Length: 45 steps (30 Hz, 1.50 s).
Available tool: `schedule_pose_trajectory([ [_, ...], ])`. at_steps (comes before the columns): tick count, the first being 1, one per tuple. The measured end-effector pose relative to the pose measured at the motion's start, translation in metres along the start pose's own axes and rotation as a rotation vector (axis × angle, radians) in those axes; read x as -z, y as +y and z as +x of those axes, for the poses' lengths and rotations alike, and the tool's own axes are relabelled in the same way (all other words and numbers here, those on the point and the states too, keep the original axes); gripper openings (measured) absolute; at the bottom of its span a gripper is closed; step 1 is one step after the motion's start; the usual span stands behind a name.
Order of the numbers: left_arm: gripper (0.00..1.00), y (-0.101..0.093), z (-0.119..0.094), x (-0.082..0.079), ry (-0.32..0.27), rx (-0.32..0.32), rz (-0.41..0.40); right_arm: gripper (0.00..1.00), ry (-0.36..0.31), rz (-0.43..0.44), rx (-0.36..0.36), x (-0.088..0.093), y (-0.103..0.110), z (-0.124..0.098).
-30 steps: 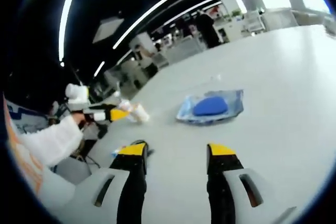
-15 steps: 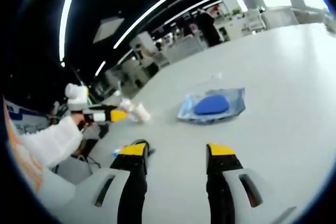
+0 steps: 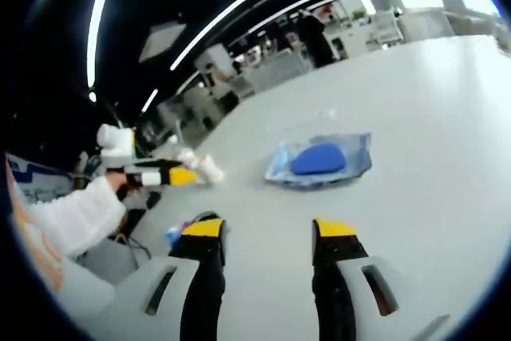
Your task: Arrange the tabletop items into an orderly group along one side of the table until the central work area is clear of visible clutter.
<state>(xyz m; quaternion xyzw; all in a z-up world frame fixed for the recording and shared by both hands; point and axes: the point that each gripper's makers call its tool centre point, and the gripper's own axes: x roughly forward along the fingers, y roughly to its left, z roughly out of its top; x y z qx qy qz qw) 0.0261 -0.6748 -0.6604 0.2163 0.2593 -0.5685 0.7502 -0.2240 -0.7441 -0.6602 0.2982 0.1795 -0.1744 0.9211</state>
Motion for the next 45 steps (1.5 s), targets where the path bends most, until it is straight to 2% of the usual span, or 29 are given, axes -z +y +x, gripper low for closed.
schedule_pose_trajectory([
  [4, 0.73, -0.003, 0.009, -0.006, -0.004, 0.008, 0.004, 0.41, -0.009, 0.005, 0.022, -0.013, -0.012, 0.005],
  [6, 0.72, -0.007, 0.015, -0.010, 0.004, 0.030, -0.020, 0.41, -0.013, -0.002, 0.032, -0.020, -0.018, 0.008],
  [9, 0.70, -0.015, 0.027, -0.022, -0.015, 0.060, -0.039, 0.40, -0.010, -0.020, 0.055, -0.033, -0.032, 0.015],
  [11, 0.69, -0.022, 0.036, -0.025, -0.002, 0.082, -0.039, 0.40, -0.007, -0.017, 0.071, -0.039, -0.042, 0.019],
  [16, 0.67, -0.033, 0.057, -0.028, 0.019, 0.102, -0.033, 0.39, 0.001, -0.014, 0.113, -0.055, -0.065, 0.030],
  [18, 0.68, -0.033, 0.064, -0.028, 0.022, 0.088, -0.029, 0.39, 0.009, -0.011, 0.121, -0.059, -0.070, 0.032],
  [20, 0.67, -0.038, 0.069, -0.027, 0.032, 0.106, -0.052, 0.38, 0.011, -0.025, 0.128, -0.062, -0.075, 0.035],
  [23, 0.62, -0.047, 0.079, -0.023, 0.053, 0.139, -0.091, 0.38, 0.023, -0.012, 0.135, -0.062, -0.082, 0.041],
  [27, 0.57, -0.059, 0.097, -0.009, 0.118, 0.181, -0.127, 0.38, 0.048, 0.013, 0.165, -0.055, -0.098, 0.052],
  [29, 0.59, -0.063, 0.106, -0.009, 0.113, 0.195, -0.171, 0.38, 0.066, 0.019, 0.180, -0.049, -0.108, 0.060],
  [31, 0.60, -0.067, 0.113, -0.007, 0.132, 0.203, -0.192, 0.38, 0.079, 0.027, 0.187, -0.046, -0.115, 0.066],
  [35, 0.55, -0.078, 0.131, 0.008, 0.209, 0.235, -0.210, 0.36, 0.087, 0.054, 0.196, -0.044, -0.124, 0.077],
  [38, 0.47, -0.085, 0.139, 0.010, 0.216, 0.256, -0.266, 0.35, 0.101, 0.052, 0.204, -0.042, -0.133, 0.085],
  [40, 0.42, -0.090, 0.142, 0.012, 0.230, 0.256, -0.342, 0.36, 0.112, 0.058, 0.212, -0.040, -0.140, 0.089],
  [41, 0.40, -0.092, 0.142, 0.009, 0.208, 0.260, -0.388, 0.37, 0.113, 0.059, 0.216, -0.039, -0.142, 0.091],
  [42, 0.39, -0.087, 0.145, 0.006, 0.179, 0.246, -0.373, 0.37, 0.114, 0.061, 0.216, -0.039, -0.144, 0.092],
  [45, 0.36, -0.086, 0.145, 0.008, 0.200, 0.239, -0.381, 0.34, 0.138, 0.071, 0.209, -0.032, -0.146, 0.100],
])
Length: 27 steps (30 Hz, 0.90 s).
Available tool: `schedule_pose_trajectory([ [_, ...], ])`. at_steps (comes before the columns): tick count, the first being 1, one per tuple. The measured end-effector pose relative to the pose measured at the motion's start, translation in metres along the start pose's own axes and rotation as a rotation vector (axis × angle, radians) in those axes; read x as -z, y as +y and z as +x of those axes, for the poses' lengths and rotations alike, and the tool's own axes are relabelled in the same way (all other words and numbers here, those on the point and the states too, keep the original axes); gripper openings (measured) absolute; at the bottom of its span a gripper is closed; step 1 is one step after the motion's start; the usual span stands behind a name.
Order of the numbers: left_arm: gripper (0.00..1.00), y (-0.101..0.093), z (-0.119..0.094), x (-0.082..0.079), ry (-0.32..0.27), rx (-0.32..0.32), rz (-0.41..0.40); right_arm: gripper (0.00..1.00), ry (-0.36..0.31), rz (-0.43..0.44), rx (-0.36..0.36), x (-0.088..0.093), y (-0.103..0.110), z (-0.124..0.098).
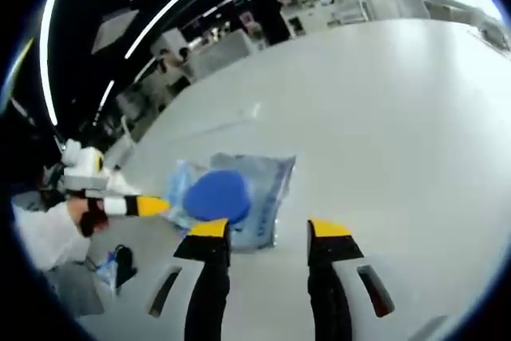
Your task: Arrange the tabletop items into an orderly group along one side of the table until the central work area is clear of visible clutter.
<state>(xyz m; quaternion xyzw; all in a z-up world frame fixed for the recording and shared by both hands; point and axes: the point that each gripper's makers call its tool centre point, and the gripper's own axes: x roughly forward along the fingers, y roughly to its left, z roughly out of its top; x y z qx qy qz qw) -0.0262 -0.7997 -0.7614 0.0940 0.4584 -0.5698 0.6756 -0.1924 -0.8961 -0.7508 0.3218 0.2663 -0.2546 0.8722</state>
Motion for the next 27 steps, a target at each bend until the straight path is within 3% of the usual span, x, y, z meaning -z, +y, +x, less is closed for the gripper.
schedule_pose_trajectory([
  [3, 0.31, 0.000, 0.001, 0.001, 0.006, 0.002, 0.004, 0.26, 0.022, -0.008, -0.007, 0.005, 0.002, 0.004],
  [7, 0.13, -0.003, 0.001, 0.012, 0.033, 0.012, -0.005, 0.11, 0.020, -0.017, -0.009, 0.004, 0.004, 0.007],
  [9, 0.06, -0.002, 0.000, 0.016, 0.041, 0.001, -0.003, 0.02, 0.032, -0.079, 0.036, 0.005, -0.005, 0.008],
  [13, 0.01, -0.006, -0.002, 0.013, 0.032, 0.007, 0.034, 0.00, 0.013, -0.037, 0.007, 0.001, 0.002, 0.006],
  [17, 0.00, -0.006, -0.011, 0.003, -0.016, -0.006, 0.056, 0.00, -0.021, -0.086, -0.014, -0.008, 0.015, 0.005],
  [22, 0.00, 0.004, -0.033, -0.009, -0.077, -0.031, 0.049, 0.00, -0.071, -0.104, -0.047, -0.021, 0.037, 0.003],
  [27, 0.00, 0.026, -0.058, -0.008, -0.105, -0.062, 0.025, 0.00, -0.076, -0.125, -0.105, -0.022, 0.071, 0.008],
])
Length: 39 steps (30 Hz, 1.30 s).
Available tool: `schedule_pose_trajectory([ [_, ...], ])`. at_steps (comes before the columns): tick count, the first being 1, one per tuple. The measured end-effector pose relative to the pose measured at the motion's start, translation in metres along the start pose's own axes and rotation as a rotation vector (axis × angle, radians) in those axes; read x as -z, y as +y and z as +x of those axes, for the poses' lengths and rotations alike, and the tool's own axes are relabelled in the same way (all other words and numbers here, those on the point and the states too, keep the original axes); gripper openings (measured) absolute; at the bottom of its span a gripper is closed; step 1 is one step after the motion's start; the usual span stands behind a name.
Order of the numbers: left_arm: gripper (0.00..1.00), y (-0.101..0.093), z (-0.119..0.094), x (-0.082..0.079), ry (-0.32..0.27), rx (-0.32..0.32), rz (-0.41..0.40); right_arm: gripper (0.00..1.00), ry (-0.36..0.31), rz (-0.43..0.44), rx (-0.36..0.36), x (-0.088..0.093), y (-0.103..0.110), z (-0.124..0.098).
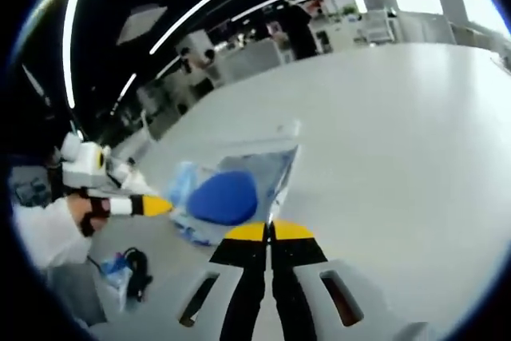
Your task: Arrange the tabletop items into an orderly group along one side of the table until the central work area is clear of visible clutter.
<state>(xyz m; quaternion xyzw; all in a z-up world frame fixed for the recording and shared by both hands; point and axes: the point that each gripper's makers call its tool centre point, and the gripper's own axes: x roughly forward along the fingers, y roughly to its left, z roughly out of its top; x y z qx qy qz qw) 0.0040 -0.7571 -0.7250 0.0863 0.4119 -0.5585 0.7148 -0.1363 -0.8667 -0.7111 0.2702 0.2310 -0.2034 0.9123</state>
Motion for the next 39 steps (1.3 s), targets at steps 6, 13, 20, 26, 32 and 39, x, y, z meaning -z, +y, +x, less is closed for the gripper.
schedule_pose_trajectory([
  [6, 0.00, 0.036, -0.024, 0.001, -0.013, -0.065, -0.022, 0.00, 0.001, -0.013, -0.058, 0.002, 0.040, 0.016],
  [13, 0.00, 0.064, -0.040, 0.003, -0.025, -0.107, -0.046, 0.00, 0.009, -0.040, -0.099, 0.004, 0.073, 0.026],
  [20, 0.00, 0.080, -0.046, 0.004, -0.043, -0.156, -0.080, 0.00, 0.024, -0.055, -0.106, 0.006, 0.090, 0.031],
  [26, 0.00, 0.095, -0.047, 0.011, -0.038, -0.185, -0.101, 0.00, 0.050, -0.065, -0.110, 0.013, 0.102, 0.039],
  [32, 0.00, 0.111, -0.045, 0.022, -0.027, -0.227, -0.151, 0.00, 0.088, -0.098, -0.098, 0.025, 0.107, 0.054],
  [39, 0.00, 0.125, -0.041, 0.026, -0.020, -0.247, -0.169, 0.00, 0.142, -0.106, -0.079, 0.042, 0.106, 0.065],
])
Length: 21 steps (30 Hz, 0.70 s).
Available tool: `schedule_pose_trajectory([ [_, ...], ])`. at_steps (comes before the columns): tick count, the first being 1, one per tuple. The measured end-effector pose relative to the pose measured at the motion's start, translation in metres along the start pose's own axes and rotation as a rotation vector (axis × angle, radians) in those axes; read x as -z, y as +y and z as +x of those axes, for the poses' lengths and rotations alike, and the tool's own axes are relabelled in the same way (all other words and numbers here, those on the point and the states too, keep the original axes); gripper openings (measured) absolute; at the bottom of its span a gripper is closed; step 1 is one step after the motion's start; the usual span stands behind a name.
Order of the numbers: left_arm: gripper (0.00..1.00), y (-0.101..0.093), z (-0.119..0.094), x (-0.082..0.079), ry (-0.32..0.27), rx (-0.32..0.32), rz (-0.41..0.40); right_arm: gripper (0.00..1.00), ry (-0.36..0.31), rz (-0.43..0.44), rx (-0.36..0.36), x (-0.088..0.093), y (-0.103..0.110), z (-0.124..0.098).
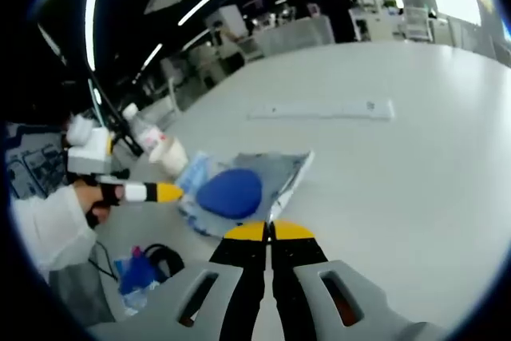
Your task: Arrange the tabletop items into an orderly group along one side of the table until the central work area is clear of visible clutter.
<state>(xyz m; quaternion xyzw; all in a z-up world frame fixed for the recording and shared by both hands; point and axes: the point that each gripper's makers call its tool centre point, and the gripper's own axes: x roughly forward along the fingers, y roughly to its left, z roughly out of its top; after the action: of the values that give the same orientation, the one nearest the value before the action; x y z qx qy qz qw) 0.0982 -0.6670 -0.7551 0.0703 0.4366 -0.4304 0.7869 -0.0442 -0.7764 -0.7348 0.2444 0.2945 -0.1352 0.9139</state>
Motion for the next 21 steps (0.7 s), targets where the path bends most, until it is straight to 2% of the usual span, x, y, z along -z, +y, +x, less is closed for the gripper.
schedule_pose_trajectory([
  [3, 0.00, 0.004, 0.004, -0.002, -0.008, -0.009, -0.016, 0.00, 0.007, 0.007, 0.004, 0.004, -0.001, 0.004],
  [6, 0.00, 0.003, 0.009, -0.002, -0.008, 0.000, -0.039, 0.00, 0.033, -0.032, 0.028, 0.010, -0.008, 0.008],
  [10, 0.00, -0.001, 0.012, -0.005, -0.008, 0.003, -0.011, 0.00, 0.044, 0.003, 0.039, 0.013, -0.016, 0.011],
  [13, 0.00, 0.001, 0.013, -0.005, -0.011, 0.002, -0.031, 0.00, 0.072, -0.034, 0.049, 0.023, -0.021, 0.014],
  [17, 0.00, 0.002, 0.013, -0.002, -0.006, -0.011, -0.025, 0.00, 0.070, -0.009, 0.059, 0.030, -0.027, 0.015],
  [21, 0.00, 0.003, 0.013, 0.000, -0.007, -0.022, -0.041, 0.00, 0.074, -0.049, 0.068, 0.029, -0.027, 0.015],
])
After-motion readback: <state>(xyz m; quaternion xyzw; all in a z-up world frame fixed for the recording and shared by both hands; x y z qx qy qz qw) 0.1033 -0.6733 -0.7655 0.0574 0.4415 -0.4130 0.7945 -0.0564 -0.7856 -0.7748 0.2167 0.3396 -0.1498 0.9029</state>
